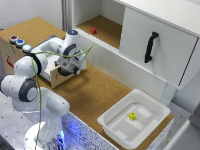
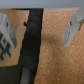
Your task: Go close the drawer
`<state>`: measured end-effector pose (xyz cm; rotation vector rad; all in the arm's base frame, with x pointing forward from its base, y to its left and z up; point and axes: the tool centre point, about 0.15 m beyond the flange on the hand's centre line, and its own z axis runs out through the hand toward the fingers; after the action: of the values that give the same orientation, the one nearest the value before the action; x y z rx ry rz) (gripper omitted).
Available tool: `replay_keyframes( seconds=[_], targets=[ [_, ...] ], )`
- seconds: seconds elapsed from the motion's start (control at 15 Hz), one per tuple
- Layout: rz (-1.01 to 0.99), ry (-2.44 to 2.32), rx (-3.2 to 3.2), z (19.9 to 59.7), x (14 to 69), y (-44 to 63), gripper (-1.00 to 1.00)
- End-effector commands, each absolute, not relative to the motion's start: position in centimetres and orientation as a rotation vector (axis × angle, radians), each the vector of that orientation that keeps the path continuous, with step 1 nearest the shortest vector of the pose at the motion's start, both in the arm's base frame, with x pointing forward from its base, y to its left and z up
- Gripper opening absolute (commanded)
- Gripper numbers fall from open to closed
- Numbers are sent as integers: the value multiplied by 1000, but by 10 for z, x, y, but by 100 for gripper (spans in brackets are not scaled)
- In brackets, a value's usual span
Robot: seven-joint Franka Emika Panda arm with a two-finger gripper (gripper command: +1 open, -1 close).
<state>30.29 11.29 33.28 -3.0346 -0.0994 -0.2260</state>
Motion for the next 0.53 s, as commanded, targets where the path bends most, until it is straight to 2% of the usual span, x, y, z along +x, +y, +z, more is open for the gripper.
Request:
replay_keyframes(
  seconds=[0.0, 0.13, 0.2, 0.47],
  targets=[
    [-278, -46, -3001, 305, 321, 129, 100],
    [-297, -12, -2986, 301, 324, 132, 100],
    [-315, -8, -2985, 301, 325, 133, -100],
    [-315, -30, -2983, 305, 327, 135, -100]
  ],
)
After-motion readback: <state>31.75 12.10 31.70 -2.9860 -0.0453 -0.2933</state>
